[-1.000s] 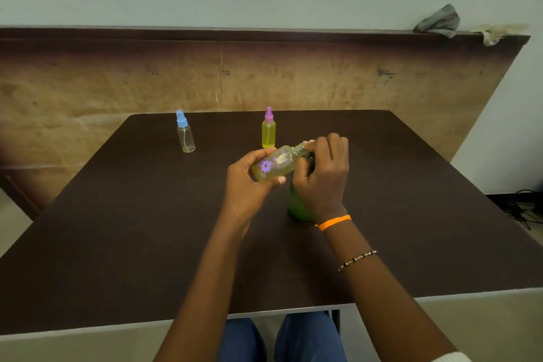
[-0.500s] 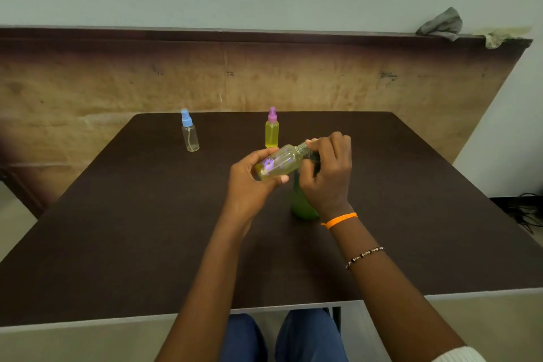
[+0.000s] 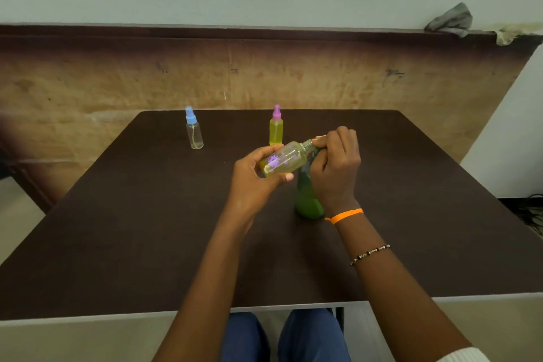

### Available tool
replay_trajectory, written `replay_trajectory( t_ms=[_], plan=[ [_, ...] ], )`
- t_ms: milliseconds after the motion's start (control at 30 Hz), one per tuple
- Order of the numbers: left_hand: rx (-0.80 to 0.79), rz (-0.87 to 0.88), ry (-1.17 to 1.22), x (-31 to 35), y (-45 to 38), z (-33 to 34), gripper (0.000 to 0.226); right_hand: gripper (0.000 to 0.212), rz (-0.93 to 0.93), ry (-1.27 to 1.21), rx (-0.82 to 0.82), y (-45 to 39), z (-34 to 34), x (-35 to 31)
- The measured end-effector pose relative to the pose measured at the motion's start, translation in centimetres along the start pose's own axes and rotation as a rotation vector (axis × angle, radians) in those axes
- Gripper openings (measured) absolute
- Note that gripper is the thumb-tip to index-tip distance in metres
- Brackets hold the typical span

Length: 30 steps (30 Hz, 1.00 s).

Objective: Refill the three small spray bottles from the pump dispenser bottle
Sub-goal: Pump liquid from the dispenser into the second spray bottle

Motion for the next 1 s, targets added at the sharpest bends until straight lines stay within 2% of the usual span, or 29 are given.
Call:
replay_trajectory(
  t_ms=[133,367,1000],
  plan=[
    [-0.011,0.002,-0.003,0.4,-0.1,-0.4,0.053,0.02,0.01,0.003,-0.031,-1.0,0.0,0.0],
    [-0.005,-0.014,0.014,-0.2,0.0,0.2,0.055,0.024,0.017,0.044,0.044,0.4,0.3,-0.2],
    [-0.03,0.009,-0.012,0.0,-0.2,0.0,0.058,0.021,0.044,0.001,0.0,-1.4,0.2,0.1]
  ],
)
Point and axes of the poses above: each hand's wrist, its own y-axis away from the middle knuckle, its own z-axis out of the palm, x = y × z, the point moved 1 cm from there along -y, towards the middle knuckle, and after that the axes turned 14 degrees about -z, right-handed, at the moved point
